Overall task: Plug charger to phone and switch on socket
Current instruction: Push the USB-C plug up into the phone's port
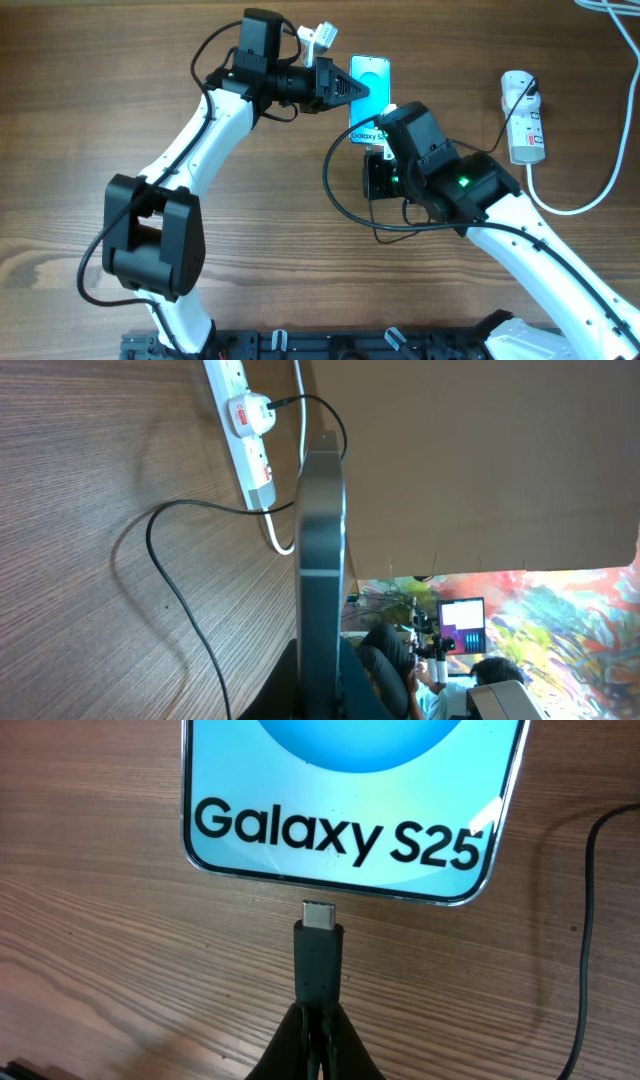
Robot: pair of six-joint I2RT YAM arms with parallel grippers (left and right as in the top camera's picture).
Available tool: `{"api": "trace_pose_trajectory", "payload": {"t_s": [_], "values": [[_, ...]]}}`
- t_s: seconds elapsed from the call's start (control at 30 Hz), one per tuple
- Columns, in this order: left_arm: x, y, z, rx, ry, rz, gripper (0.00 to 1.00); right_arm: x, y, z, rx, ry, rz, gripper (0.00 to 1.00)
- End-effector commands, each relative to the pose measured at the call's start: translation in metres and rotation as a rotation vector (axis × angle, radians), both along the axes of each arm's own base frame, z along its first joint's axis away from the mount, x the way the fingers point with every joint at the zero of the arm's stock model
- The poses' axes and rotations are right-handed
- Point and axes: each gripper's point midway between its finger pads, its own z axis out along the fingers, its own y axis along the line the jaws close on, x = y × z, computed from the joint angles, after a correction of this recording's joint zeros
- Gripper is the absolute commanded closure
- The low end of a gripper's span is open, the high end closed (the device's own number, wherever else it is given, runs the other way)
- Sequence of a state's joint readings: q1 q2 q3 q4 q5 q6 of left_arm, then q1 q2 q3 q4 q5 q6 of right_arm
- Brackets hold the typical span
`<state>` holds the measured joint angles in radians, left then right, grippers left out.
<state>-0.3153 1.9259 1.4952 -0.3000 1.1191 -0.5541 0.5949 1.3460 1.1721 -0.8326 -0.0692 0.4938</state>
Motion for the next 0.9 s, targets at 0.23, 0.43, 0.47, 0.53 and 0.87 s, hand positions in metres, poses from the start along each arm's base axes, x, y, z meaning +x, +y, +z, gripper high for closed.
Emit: {"api": "trace_pose_trajectory", "payload": {"t_s": [0.23, 0.43, 0.47, 0.53, 0.87], "values": [[-0.0055, -0.0020, 0.0177, -0.021, -0.053, -0.024, 0.96, 0.0062, -0.0008, 0.0167, 0.023, -0.041, -0.038, 0.96], [-0.0070, -0.0041, 0.0178, -0.022, -0.054, -0.030, 0.96, 0.0068, -0.0003, 0.0171, 0.024, -0.044, -0.037, 0.96], [-0.0070, -0.0041, 0.0177, -0.022, -0.053, -0.030, 0.96, 0.0070, -0.0002, 0.0174, 0.025, -0.045, -0.037, 0.96], [-0.0070, -0.0041, 0.0177, -0.022, -0.054, -0.030, 0.96, 0.0072, -0.0001, 0.0175, 0.025, -0.046, -0.036, 0.96], [-0.0075, -0.0041, 0.0182, -0.024, -0.052, -0.033, 0.96, 0.0079, -0.0027, 0.0168, 0.015, -0.048, -0.045, 0.96]]}}
